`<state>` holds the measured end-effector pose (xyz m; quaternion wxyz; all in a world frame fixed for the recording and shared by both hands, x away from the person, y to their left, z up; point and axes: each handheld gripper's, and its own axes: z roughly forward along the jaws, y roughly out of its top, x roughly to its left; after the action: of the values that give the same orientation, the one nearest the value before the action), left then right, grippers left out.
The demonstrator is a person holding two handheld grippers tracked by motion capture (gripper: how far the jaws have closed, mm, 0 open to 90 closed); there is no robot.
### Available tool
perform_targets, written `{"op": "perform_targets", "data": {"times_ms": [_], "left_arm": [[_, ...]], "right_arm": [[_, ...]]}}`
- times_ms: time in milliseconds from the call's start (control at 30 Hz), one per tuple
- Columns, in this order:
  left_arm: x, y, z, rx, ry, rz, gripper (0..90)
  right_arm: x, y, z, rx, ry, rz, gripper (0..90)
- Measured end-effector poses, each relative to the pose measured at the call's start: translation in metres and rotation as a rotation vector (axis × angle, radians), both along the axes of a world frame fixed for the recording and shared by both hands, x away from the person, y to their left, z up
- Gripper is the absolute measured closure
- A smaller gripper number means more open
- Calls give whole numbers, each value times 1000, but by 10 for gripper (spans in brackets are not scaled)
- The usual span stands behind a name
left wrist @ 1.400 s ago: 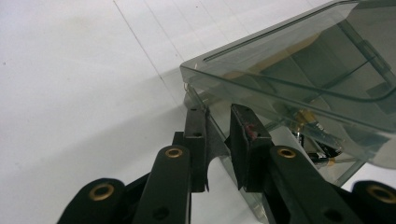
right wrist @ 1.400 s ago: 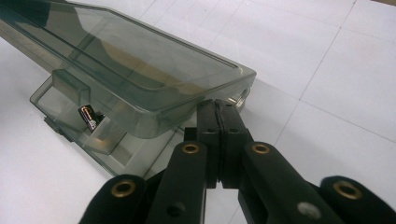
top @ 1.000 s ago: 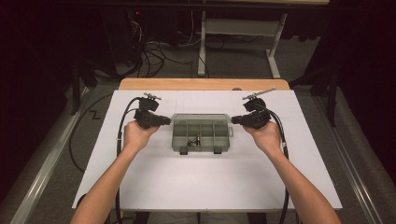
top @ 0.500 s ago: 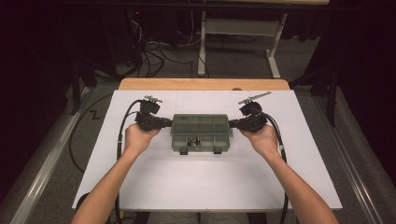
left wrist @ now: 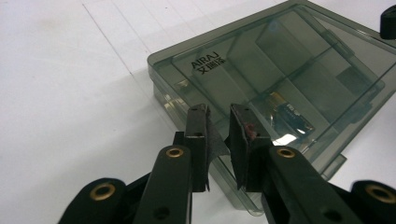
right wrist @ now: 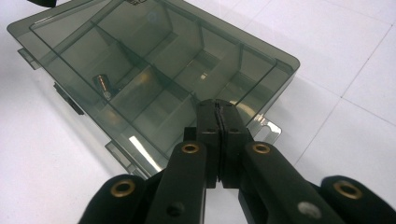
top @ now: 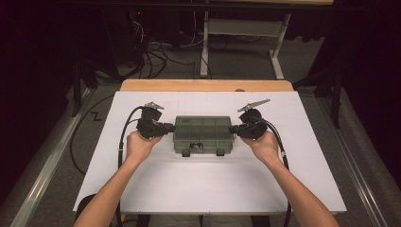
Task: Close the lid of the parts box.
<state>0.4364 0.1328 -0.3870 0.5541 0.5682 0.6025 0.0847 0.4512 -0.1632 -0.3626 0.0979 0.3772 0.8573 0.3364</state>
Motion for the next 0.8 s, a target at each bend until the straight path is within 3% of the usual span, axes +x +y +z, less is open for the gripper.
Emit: {"op": "perform_targets", "data": {"times_ms": [367,700,800], "left_arm": [[-9,-13,-8,67,-38,-31,765],[-12,-13,-14,60,-33,-32,763],[-13,-14,-16,75,-30,-36,763]], "right_arm": [[-5,-1,-7,4,-17,16,900],[-8,1,-16,-8,-25,31,900],[-8,3,-17,-19,-27,37,900]]}}
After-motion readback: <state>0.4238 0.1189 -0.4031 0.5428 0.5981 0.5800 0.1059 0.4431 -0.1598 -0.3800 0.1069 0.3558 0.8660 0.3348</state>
